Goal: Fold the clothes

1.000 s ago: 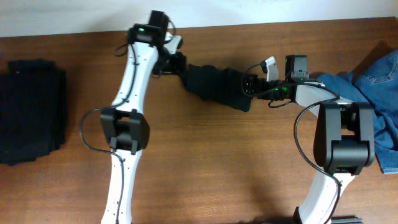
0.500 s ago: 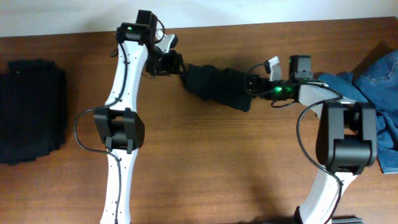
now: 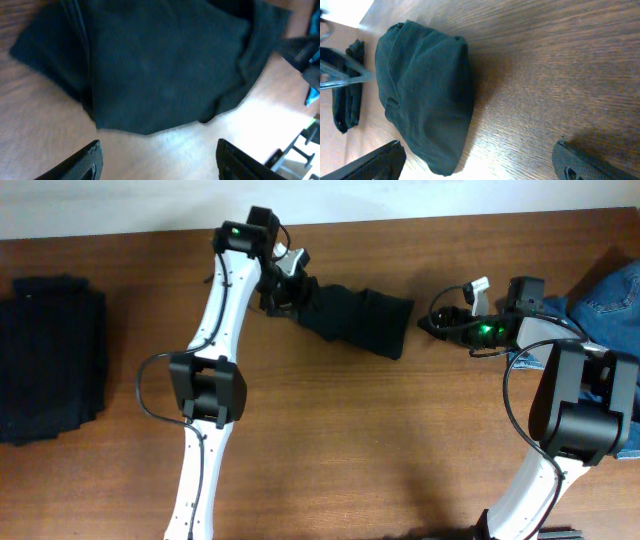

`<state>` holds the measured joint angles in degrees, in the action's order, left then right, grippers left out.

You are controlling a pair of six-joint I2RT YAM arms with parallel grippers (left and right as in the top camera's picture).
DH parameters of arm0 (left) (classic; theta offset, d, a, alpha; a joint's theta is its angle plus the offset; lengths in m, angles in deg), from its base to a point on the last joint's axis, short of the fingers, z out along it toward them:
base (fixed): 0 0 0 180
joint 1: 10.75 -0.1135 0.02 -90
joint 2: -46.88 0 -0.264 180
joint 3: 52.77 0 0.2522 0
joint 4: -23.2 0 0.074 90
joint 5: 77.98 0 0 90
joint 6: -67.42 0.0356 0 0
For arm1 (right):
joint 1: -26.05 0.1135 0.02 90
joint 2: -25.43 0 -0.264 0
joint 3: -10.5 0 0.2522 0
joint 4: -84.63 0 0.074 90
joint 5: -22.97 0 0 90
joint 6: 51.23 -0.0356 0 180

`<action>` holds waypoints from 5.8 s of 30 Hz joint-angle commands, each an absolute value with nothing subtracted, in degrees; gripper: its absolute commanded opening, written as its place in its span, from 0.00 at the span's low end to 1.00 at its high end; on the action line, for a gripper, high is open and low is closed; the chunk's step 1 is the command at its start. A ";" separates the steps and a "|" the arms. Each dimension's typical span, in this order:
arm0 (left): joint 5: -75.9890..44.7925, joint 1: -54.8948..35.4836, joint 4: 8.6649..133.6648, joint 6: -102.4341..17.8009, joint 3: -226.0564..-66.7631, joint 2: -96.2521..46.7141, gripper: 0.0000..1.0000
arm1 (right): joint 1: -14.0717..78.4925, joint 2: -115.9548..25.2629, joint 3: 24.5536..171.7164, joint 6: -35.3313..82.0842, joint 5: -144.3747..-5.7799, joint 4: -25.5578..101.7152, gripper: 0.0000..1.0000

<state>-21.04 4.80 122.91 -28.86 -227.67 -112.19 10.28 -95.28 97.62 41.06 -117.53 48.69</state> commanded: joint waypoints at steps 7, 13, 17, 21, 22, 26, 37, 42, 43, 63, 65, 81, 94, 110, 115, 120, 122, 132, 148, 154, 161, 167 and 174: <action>-15.10 5.10 114.93 -30.24 -227.87 -119.73 0.72 | 11.46 -97.94 95.94 44.60 -112.57 44.82 0.99; -13.63 6.57 113.64 -29.76 -227.87 -120.32 0.74 | 13.93 -97.94 95.94 45.01 -112.51 44.89 0.99; -13.78 8.14 113.23 -29.37 -227.87 -121.52 0.77 | 16.83 -97.94 95.94 44.99 -112.51 45.85 0.99; -13.87 10.35 113.18 -28.73 -227.87 -121.82 0.77 | 19.44 -97.94 95.94 44.21 -112.53 46.74 0.99; -13.92 10.89 112.94 -28.73 -227.87 -121.82 0.77 | 19.94 -97.94 95.94 43.86 -112.51 47.09 0.99; -14.07 12.36 112.40 -28.71 -227.87 -121.82 0.77 | 20.97 -97.94 95.94 43.64 -112.51 47.58 0.99; -14.09 12.99 112.40 -28.54 -227.87 -121.82 0.15 | 21.01 -97.94 95.96 43.62 -112.55 47.64 0.99; -14.31 12.73 112.46 -28.54 -227.89 -121.80 0.00 | 18.58 -97.90 97.40 42.81 -117.14 46.37 0.99; -14.99 12.58 112.49 -28.51 -227.89 -121.80 0.00 | 17.75 -97.84 97.73 42.83 -117.88 45.50 0.99; -29.22 -0.14 119.26 -33.83 -246.45 -117.87 0.01 | 5.88 -97.18 98.06 43.03 -113.01 37.08 0.99; -26.48 -1.24 119.74 -34.00 -246.45 -115.73 0.00 | 6.67 -97.18 98.04 43.03 -111.85 36.97 0.99; -0.80 -14.11 129.53 -42.90 -246.45 -99.68 0.00 | 14.50 -97.18 97.82 42.98 -104.11 33.78 0.99; 6.52 -27.01 133.64 -46.90 -246.43 -93.15 0.00 | 23.43 -97.20 95.24 42.83 -100.55 32.91 0.99; 17.80 -40.43 133.66 -47.35 -246.10 -91.31 0.00 | 33.66 -97.20 94.10 39.14 -91.59 34.42 0.99; 16.23 -43.38 133.64 -47.00 -245.36 -91.33 0.00 | 33.86 -97.20 94.10 39.14 -91.59 34.90 0.99; 11.81 -44.32 131.26 -46.96 -245.25 -92.27 0.00 | 33.86 -97.20 94.10 39.14 -91.61 34.85 0.98; 9.52 -44.43 129.14 -46.98 -245.25 -92.32 0.00 | 33.86 -97.20 94.10 39.09 -91.96 34.11 0.99; 6.04 -44.40 121.91 -46.96 -245.22 -93.45 0.00 | 33.86 -97.20 94.10 39.14 -92.01 31.90 0.99; 4.71 -43.51 125.95 -47.88 -245.22 -95.79 0.00 | 33.86 -97.20 94.10 39.14 -91.98 32.30 0.99; 4.68 -43.38 126.34 -48.32 -245.25 -95.79 0.00 | 33.86 -97.20 94.10 39.14 -91.98 32.30 0.98; 3.77 -42.96 121.60 -48.71 -244.74 -95.97 0.00 | 33.86 -97.20 94.10 39.14 -91.98 32.30 0.99; 4.58 -39.88 117.91 -48.69 -242.23 -95.47 0.00 | 33.86 -97.20 94.10 39.14 -91.98 32.30 0.99; 7.94 -37.54 109.97 -48.71 -224.68 -88.03 0.00 | 33.86 -97.20 94.10 39.14 -91.98 32.30 0.99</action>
<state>6.43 -37.08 111.52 -48.40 -230.25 -93.63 32.44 -90.67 98.76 40.53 -95.79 34.68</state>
